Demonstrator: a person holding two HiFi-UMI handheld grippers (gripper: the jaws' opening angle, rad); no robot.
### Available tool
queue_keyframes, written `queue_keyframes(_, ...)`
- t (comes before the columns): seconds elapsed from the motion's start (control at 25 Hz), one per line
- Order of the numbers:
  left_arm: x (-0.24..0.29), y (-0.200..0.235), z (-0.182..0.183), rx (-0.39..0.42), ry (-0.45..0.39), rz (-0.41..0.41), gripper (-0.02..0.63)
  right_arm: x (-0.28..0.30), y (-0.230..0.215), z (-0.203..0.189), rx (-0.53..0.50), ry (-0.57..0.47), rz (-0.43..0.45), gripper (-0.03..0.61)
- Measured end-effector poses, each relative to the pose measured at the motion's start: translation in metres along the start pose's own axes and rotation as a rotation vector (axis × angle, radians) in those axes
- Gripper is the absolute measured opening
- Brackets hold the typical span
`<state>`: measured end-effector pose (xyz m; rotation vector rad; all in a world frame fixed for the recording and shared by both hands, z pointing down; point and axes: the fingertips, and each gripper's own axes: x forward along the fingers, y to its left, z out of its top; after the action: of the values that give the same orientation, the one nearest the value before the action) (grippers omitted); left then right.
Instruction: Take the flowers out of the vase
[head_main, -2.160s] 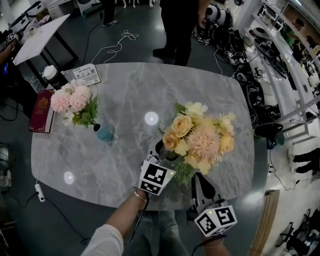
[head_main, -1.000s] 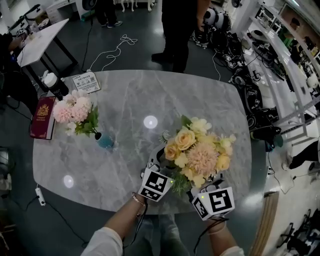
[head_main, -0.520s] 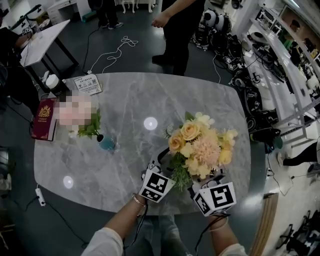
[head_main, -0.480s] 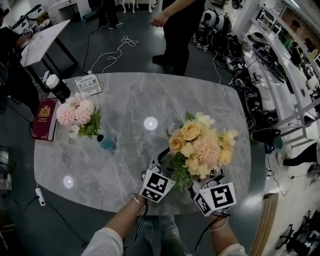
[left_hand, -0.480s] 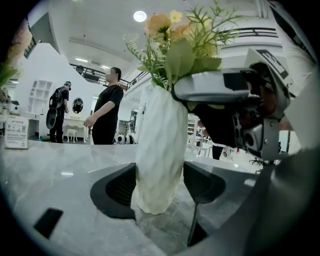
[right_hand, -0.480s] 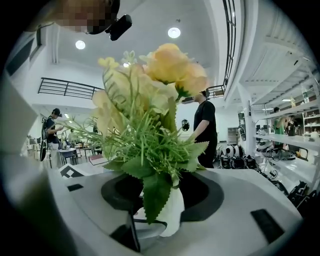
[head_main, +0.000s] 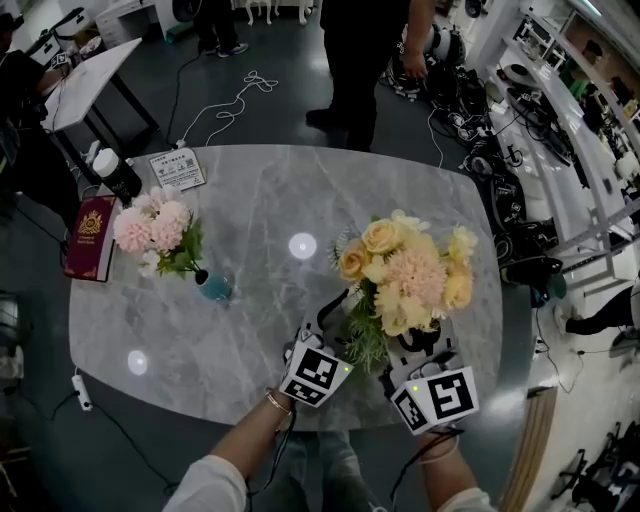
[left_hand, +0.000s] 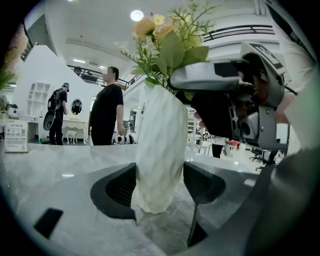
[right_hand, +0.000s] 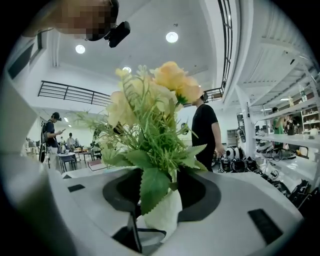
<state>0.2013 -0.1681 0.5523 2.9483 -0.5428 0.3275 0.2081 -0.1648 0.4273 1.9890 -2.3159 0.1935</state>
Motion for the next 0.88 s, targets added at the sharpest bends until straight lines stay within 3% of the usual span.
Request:
queue_keyframes(0.16, 0.0, 0.001, -0.001, 0.001, 0.002, 0.001, 0.305, -0.003, -0.001, 0.002, 0.002, -0.04, -0.008, 0.101)
queue_keyframes(0.88, -0.001, 0.0, -0.001, 0.006, 0.0, 0.015, 0.305, -0.011, -0.003, 0.017, 0.051, -0.124, 0.043, 0.046)
